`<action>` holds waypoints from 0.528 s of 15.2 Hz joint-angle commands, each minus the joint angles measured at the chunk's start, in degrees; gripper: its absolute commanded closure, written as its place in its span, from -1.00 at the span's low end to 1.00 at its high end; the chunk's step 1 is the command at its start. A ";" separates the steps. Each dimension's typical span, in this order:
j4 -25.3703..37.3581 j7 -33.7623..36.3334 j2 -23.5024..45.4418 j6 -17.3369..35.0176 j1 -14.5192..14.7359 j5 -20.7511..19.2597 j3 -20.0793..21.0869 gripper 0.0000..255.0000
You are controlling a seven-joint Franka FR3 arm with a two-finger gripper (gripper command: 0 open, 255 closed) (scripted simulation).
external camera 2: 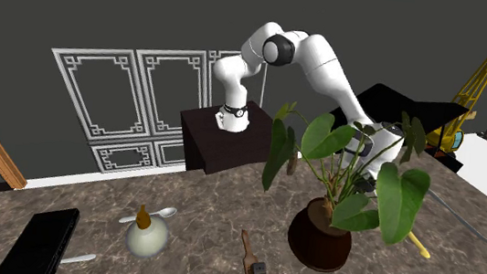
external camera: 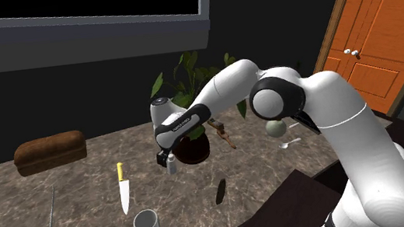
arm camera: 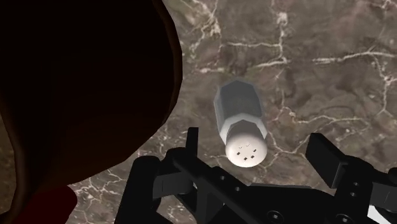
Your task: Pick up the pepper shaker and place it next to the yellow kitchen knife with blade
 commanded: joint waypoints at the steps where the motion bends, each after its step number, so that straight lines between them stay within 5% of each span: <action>1: -0.39 -0.03 -1.59 -1.02 -0.13 0.04 -0.09 -1.00; 8: -1.13 -0.20 -5.40 -4.10 -0.04 0.37 0.25 -1.00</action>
